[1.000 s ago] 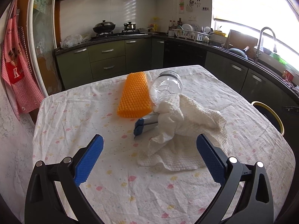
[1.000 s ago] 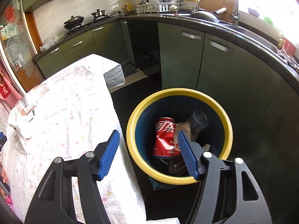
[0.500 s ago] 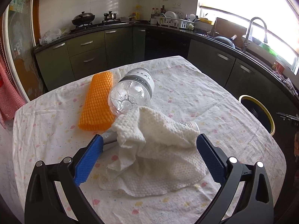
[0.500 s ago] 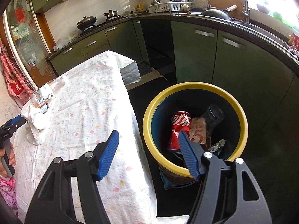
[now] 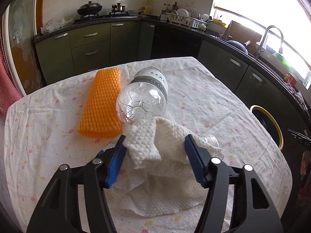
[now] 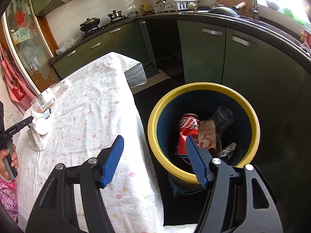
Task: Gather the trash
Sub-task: 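Grasp the white tissue with the left gripper, then carry the tissue over the bin and open the left gripper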
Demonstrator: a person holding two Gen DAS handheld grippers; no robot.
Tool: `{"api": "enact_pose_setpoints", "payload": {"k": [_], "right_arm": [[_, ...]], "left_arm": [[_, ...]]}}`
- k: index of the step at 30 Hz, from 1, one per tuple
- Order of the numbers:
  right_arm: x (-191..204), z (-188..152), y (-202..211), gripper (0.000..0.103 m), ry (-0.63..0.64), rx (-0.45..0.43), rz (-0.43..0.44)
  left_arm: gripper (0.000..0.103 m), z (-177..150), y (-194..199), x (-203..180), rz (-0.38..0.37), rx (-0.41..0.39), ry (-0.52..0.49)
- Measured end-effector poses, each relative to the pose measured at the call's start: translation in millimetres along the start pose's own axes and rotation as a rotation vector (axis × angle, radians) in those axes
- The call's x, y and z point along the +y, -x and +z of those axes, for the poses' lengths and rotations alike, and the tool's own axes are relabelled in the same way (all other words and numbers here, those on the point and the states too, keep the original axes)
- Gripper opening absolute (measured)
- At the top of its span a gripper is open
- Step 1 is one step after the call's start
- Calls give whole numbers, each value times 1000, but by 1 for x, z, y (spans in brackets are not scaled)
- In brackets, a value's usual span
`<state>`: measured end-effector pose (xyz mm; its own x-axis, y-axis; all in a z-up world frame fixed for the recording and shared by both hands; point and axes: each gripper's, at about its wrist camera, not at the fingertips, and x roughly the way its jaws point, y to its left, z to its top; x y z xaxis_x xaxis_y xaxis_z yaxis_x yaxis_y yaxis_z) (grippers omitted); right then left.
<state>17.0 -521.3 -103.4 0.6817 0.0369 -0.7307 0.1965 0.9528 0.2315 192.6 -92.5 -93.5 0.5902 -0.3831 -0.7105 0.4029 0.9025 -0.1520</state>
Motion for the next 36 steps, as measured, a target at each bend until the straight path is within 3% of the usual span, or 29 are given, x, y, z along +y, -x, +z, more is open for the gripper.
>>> {"api": "enact_pose_setpoints", "payload": {"k": [1, 3, 6, 12, 26, 30, 36], "right_arm": [[0, 0, 1, 62, 0, -1, 0], [1, 1, 2, 63, 0, -4, 1], [3, 1, 2, 63, 3, -3, 6], [5, 0, 4, 63, 11, -3, 12], [8, -1, 10, 63, 24, -10, 22], [6, -1, 15, 63, 28, -14, 11], [-3, -6, 27, 63, 43, -10, -23]], "left_arm": [[49, 0, 0, 1, -1, -6, 5], [26, -1, 3, 1, 10, -15, 3], [12, -3, 8, -1, 22, -23, -7], [8, -8, 33, -15, 50, -47, -61], [8, -2, 139, -52, 42, -93, -191], [9, 4, 158, -72, 22, -94, -236], [9, 15, 162, -121, -70, -91, -322]]}}
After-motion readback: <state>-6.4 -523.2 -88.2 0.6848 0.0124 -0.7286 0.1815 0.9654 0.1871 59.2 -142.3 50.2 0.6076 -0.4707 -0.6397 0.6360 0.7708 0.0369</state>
